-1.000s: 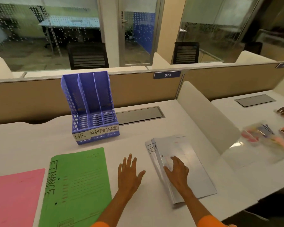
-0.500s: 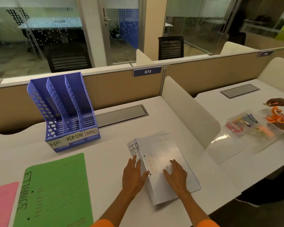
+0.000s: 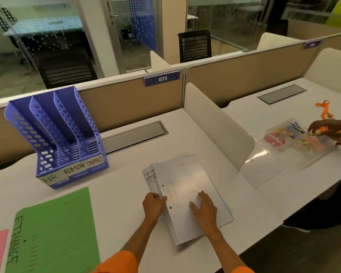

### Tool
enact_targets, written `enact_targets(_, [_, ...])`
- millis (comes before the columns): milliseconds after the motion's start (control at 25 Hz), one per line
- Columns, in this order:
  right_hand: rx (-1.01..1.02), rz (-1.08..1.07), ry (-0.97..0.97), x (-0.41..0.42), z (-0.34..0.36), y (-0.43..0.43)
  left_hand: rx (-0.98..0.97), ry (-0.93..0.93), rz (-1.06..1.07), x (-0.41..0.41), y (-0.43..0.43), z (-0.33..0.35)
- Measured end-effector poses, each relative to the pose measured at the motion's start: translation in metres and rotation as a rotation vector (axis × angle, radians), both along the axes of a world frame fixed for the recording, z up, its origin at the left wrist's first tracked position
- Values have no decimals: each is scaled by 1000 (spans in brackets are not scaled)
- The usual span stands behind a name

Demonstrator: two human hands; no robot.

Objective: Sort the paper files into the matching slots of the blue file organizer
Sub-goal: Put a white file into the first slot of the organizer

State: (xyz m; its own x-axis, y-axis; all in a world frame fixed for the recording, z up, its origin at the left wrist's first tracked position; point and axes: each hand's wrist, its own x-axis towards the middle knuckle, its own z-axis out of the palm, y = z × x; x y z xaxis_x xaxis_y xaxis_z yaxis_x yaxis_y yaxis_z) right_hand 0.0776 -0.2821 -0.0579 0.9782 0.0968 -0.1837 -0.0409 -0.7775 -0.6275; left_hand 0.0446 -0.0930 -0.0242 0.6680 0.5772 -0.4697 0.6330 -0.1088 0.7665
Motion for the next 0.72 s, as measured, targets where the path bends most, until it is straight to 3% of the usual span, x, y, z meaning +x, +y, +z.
enact_targets(280, [-7,-35,-6,0,-2,3,-220,-67,53,9,-1,14])
enact_targets(520, [29,-109,-105,13,17,10,-544,-148,98,6,0,28])
enact_targets(720, [60,-188,-148,34,64,19,-618,-271,35,-10,31,52])
